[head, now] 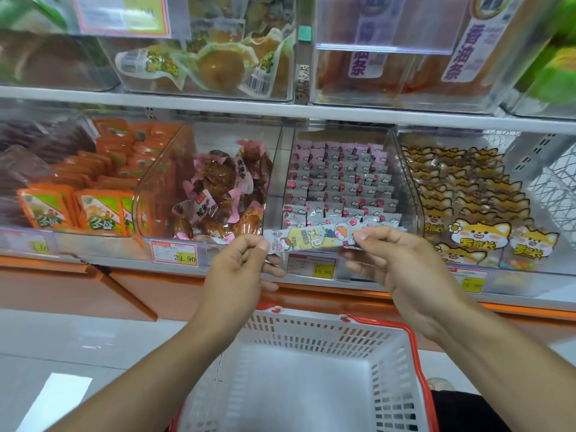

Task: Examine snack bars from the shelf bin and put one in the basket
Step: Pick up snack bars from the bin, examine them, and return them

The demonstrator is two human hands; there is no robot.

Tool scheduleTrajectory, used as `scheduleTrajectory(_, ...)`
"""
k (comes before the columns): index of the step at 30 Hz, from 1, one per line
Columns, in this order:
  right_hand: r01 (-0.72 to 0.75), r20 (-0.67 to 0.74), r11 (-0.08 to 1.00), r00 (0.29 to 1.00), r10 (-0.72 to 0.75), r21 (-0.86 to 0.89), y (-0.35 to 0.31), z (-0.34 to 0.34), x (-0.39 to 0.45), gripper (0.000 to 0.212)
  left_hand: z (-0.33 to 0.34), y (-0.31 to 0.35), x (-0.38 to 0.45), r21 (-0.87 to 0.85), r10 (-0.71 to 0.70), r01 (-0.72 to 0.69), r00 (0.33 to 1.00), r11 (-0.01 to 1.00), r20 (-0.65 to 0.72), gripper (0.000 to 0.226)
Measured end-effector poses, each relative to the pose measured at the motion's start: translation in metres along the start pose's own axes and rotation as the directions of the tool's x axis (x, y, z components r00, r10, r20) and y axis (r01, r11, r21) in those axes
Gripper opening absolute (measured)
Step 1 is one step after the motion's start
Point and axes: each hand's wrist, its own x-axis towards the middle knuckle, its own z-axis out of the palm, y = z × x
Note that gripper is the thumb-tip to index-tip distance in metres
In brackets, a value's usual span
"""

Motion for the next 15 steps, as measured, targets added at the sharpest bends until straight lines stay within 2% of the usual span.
scheduleTrajectory(5,-0.031,-0.028,0.997,0.999,0.033,0.068,-0.0003,0.0049,0.0024,0.003,0.0009,0.002,0.0048,-0.106,-0.054,0.057,0.998,0.993,0.029,0.021)
scheduleTrajectory(9,-0.041,-0.017,0.994,0.999,0.043,0.102,0.0032,0.0064,0.0038,0.004,0.001,0.0016,0.0079,-0.3,-0.096,0.123,0.99,0.946,0.104,0.026)
scheduleTrajectory(11,-0.029,0.014,0.996,1.0,0.028,0.079,0.0043,0.0069,0.0038,0.003,-0.0004,0.0012,0.0085,-0.342,-0.094,0.139,0.985,0.929,0.146,0.033)
scheduleTrajectory(13,0.011,0.082,1.0,0.997,-0.013,0.026,0.0041,0.0057,0.0026,0.021,-0.0024,0.0004,0.0097,-0.341,-0.091,0.141,0.983,0.93,0.157,0.04)
scheduleTrajectory(15,0.099,0.183,0.99,0.98,-0.08,-0.098,0.0011,0.0046,-0.001,0.041,-0.0044,0.0002,0.0105,-0.35,-0.092,0.141,0.984,0.926,0.152,0.041)
